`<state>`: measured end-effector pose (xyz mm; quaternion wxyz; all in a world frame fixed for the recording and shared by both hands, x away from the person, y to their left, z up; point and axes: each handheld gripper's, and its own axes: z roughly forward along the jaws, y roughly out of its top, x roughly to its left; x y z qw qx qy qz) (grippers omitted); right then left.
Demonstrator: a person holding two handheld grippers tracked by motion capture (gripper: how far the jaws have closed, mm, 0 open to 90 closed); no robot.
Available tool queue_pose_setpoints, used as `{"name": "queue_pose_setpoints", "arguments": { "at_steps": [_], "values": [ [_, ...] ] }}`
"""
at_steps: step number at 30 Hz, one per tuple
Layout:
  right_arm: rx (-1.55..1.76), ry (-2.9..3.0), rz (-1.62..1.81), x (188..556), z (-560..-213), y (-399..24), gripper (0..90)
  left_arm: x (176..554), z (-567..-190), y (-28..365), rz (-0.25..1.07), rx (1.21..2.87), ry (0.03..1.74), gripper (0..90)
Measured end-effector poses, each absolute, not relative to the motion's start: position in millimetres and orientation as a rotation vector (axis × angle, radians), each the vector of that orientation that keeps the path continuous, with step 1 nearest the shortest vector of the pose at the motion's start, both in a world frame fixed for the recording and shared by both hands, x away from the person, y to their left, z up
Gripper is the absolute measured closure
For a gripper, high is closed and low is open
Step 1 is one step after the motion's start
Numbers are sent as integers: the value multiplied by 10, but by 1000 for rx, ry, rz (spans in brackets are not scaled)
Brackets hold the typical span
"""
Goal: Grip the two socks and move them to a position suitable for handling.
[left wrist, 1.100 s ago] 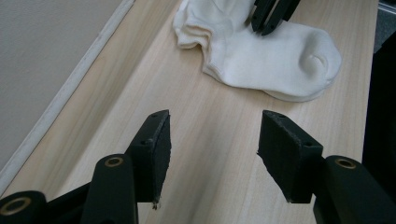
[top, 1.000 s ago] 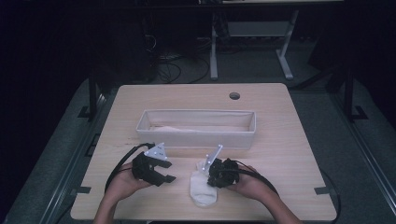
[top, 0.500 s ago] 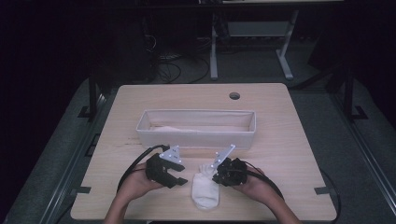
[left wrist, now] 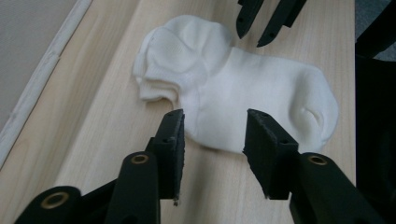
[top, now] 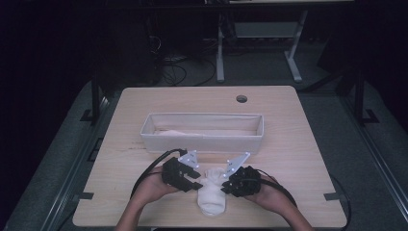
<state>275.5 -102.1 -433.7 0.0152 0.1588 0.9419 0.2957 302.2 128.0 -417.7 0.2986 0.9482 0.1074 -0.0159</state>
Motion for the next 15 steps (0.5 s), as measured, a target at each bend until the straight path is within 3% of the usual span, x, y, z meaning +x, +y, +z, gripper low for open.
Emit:
{"name": "queue_pose_setpoints", "arguments": {
  "at_steps": [7, 15],
  "values": [
    [442, 2938, 945, 2639, -4300, -1067, 779, 3058, -4216, 1200, -89, 2532, 243, 694],
    [390, 2970, 969, 2572, -4342, -1052, 753, 3090, -4291, 1097, -118, 2544, 242, 719]
  ]
}}
